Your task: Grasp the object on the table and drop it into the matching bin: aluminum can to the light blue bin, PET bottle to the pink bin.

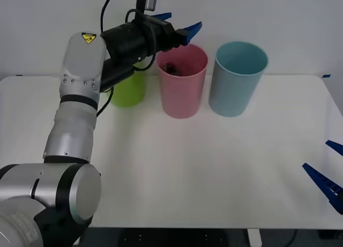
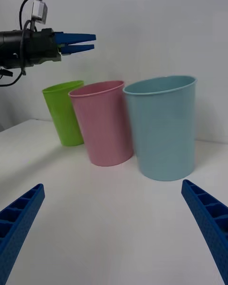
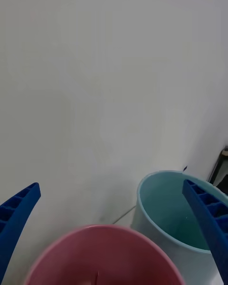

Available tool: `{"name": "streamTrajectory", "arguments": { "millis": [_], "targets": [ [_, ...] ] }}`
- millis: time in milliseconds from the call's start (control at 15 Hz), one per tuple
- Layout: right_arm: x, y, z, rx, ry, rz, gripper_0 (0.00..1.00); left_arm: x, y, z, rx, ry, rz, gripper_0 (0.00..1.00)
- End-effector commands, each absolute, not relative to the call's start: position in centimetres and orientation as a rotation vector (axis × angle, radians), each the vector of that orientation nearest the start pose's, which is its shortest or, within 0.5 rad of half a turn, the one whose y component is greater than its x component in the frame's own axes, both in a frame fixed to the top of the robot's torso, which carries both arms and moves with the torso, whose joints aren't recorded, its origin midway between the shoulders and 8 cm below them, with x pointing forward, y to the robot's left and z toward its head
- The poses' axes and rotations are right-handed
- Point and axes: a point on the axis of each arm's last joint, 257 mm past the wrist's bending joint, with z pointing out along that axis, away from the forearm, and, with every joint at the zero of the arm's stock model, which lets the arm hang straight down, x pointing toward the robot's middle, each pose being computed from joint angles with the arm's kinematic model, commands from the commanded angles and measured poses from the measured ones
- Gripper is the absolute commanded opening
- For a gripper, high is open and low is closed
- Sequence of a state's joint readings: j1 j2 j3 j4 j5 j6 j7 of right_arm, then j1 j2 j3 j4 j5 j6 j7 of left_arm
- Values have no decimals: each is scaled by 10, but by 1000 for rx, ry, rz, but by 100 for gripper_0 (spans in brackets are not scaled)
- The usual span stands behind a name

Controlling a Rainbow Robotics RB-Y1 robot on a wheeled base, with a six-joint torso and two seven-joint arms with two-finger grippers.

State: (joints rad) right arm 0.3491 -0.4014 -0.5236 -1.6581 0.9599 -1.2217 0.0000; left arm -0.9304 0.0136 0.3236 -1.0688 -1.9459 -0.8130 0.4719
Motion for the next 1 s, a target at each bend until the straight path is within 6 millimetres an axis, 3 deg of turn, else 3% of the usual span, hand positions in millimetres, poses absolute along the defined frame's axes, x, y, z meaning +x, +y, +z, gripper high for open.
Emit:
{"name": "streamTrajectory", "arguments": {
  "millis": [67,600,1000],
  "targets": [
    [342,-330,-169,-465,1441,567,100,655,11,1,553,1411,-703,100],
    [342,-330,-169,-465,1441,567,100,632,94,-21,536,1382,-754,100],
    [342,-330,-169,-465,1441,567,100,592,168,-46,514,1363,-732,100]
  ]
}}
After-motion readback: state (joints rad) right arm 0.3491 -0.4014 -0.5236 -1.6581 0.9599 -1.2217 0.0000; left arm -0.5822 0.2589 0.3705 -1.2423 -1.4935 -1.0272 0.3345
